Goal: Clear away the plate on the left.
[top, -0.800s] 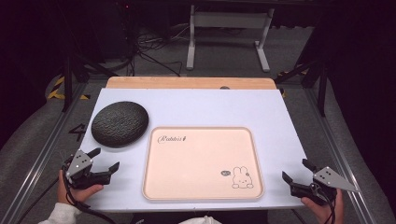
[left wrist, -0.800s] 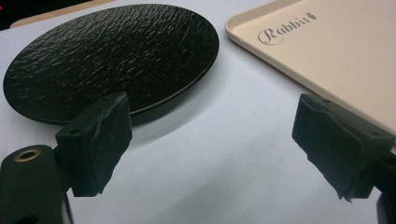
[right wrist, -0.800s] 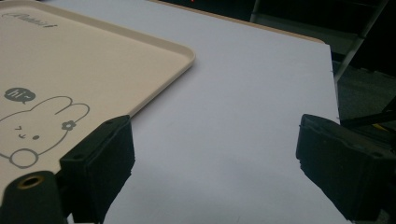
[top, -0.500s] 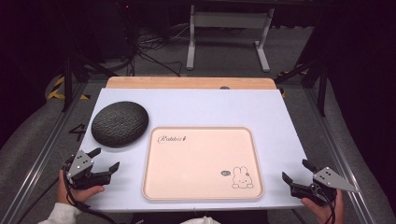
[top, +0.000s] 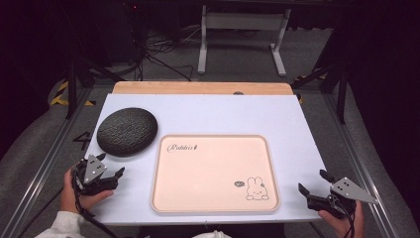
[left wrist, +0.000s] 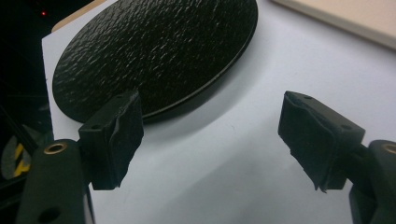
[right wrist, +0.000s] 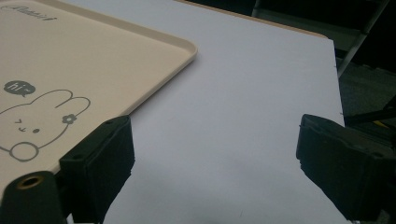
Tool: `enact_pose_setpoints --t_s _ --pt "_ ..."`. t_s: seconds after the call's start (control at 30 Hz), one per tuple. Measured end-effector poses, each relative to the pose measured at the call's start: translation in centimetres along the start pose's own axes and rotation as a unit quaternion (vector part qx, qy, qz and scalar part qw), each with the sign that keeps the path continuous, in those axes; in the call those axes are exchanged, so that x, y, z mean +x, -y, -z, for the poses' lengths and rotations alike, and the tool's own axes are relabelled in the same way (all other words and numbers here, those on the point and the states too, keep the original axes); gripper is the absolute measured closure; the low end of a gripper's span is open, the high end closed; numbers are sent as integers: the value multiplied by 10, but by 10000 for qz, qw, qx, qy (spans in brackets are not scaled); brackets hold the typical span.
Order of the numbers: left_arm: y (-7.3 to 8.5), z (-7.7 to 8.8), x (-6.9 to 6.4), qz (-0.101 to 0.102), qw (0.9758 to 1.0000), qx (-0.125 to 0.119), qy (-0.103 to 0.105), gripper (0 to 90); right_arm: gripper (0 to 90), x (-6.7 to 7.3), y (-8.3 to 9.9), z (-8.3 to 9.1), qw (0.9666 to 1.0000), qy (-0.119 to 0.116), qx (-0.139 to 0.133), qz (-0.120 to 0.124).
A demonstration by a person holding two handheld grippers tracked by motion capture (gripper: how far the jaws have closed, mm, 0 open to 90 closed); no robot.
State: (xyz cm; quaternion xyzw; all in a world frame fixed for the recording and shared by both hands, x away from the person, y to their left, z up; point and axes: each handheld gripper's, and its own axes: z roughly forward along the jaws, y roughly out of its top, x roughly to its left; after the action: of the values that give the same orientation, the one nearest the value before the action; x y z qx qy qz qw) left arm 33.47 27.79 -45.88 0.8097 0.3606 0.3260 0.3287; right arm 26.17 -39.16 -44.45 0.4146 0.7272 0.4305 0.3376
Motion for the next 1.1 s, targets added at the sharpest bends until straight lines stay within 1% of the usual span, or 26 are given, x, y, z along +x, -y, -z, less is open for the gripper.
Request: enact_pose_setpoints --t_s 0.07,0.1,0.13,0.2,0.23,0.27,0.33,0.4,0.47,0.5,0.53,0.57,0.6,0.63,0.67,0.7,0.73,0.77,0.83,0.9,0.93,1.0,1.07,1.1 --pt "-6 -6 1 -188 9997 96 -100 243 122 0 0 0 10000 -5 -4 9" --pt "-9 -8 1 -212 9997 69 -78 244 122 1 0 0 10000 -7 -1 13" --pt "-13 -11 2 -297 9995 87 -115 248 122 1 0 0 10000 0 12 19" --pt "-19 -19 1 -451 9986 199 -195 254 122 1 0 -1 10000 1 30 17" --pt "-21 -23 0 -523 9978 292 -300 255 122 1 0 -1 10000 12 42 15" --pt "-21 -23 0 -523 9978 292 -300 257 122 1 0 -1 10000 12 42 15" --pt "-25 -33 0 -653 9962 448 -349 258 122 1 0 0 10000 21 34 26" --pt "-30 -40 -3 -875 9936 561 -442 262 122 0 0 0 10000 56 23 14" --pt "-33 -45 -6 -1024 9910 632 -587 280 122 0 1 0 10000 83 33 -3" --pt "-34 -47 -8 -1106 9893 673 -672 280 122 0 1 0 10000 83 33 -3" --pt "-35 -50 -9 -1237 9867 750 -741 284 122 0 1 -1 10000 72 35 -6" --pt "-36 -52 -10 -1379 9826 849 -908 294 122 0 1 -1 10000 70 53 6" --pt "-36 -54 -11 -1418 9809 900 -977 309 122 0 1 -1 10000 76 63 16" --pt "-37 -56 -11 -1480 9792 965 -1001 312 122 0 1 0 9999 80 65 18" --pt "-37 -57 -11 -1496 9787 975 -1012 313 122 0 1 0 10000 76 59 12" --pt "-39 -57 -12 -1555 9771 1019 -1037 304 122 0 0 0 9999 84 56 12" --pt "-40 -58 -12 -1570 9763 1043 -1060 303 122 0 0 0 10000 74 52 9" --pt "-41 -59 -14 -1650 9744 1071 -1089 305 122 0 1 -1 10000 64 50 19" --pt "-42 -60 -17 -1748 9719 1123 -1103 356 123 1 1 -1 9999 61 70 43" --pt "-44 -62 -22 -1937 9669 1224 -1119 432 123 1 1 -1 10000 50 70 45" --pt "-45 -63 -24 -1991 9653 1252 -1137 466 123 1 0 -1 9999 51 80 45" --pt "-48 -67 -28 -2192 9591 1384 -1134 550 123 1 1 -1 10000 43 72 46" --pt "-49 -69 -30 -2292 9558 1466 -1113 646 123 1 0 -1 10000 35 75 50" --pt "-50 -71 -31 -2312 9547 1523 -1089 679 123 1 1 -1 9999 34 81 54"
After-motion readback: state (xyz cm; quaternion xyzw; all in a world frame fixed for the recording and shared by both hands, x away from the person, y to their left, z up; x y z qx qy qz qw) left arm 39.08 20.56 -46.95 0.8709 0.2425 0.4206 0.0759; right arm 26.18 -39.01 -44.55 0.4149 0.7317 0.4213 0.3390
